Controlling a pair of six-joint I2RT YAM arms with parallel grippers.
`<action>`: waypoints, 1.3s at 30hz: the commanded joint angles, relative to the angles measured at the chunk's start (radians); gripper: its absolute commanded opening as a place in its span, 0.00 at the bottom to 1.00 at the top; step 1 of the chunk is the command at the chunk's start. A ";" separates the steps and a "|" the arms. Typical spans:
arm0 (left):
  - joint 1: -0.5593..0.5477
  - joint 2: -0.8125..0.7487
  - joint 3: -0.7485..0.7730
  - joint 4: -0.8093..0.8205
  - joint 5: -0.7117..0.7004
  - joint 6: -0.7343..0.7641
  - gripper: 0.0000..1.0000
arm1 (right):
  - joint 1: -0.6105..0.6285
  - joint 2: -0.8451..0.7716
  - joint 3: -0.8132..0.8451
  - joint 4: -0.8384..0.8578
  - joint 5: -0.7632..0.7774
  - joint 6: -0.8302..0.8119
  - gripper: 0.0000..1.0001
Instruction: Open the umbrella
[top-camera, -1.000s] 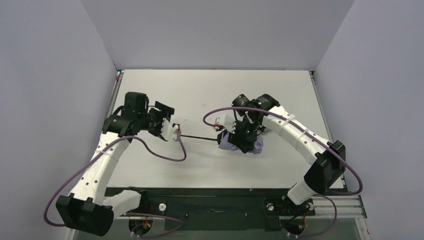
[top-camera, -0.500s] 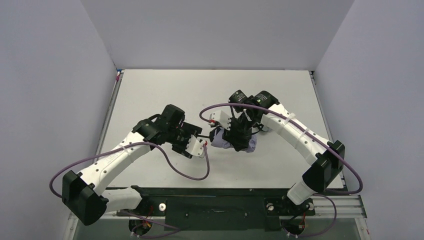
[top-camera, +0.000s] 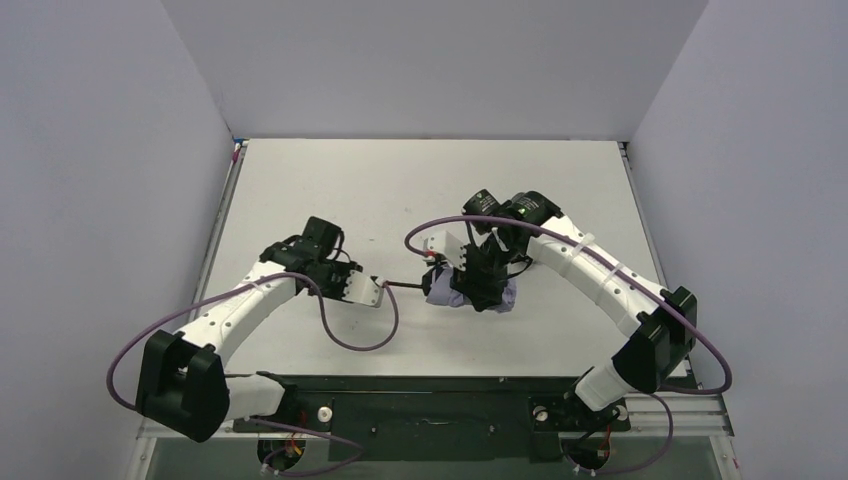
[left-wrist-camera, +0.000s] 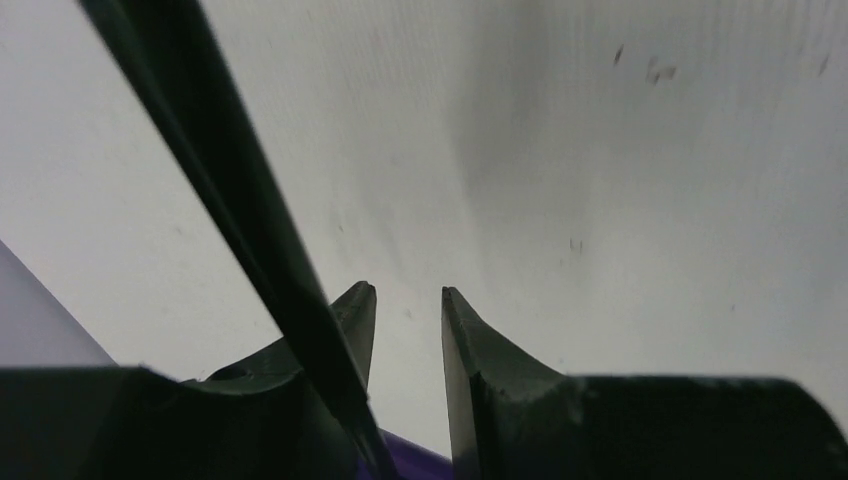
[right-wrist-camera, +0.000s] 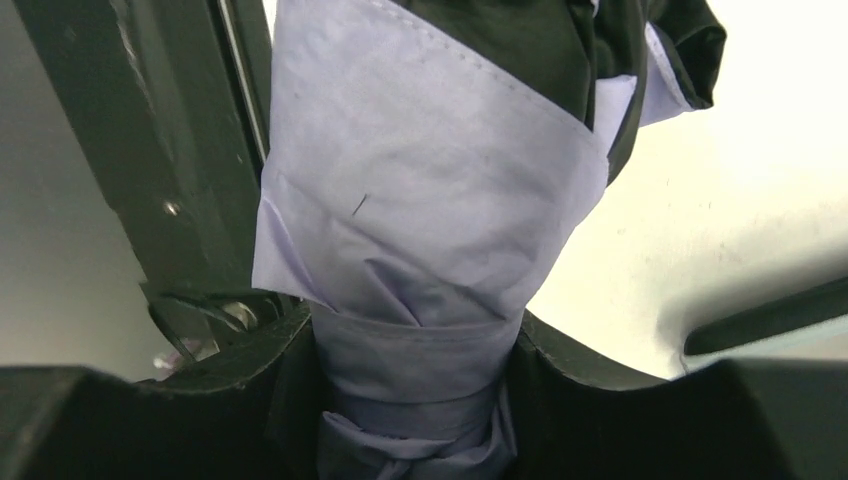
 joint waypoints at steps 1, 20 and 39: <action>0.151 -0.012 -0.041 -0.057 -0.175 0.192 0.26 | -0.044 -0.071 -0.062 -0.089 0.067 -0.087 0.00; 0.365 0.024 -0.122 0.017 -0.155 0.301 0.20 | -0.097 -0.074 -0.087 -0.174 0.082 -0.210 0.00; 0.120 -0.147 0.060 0.013 0.430 -0.101 0.83 | -0.114 0.083 0.067 -0.127 -0.155 -0.050 0.00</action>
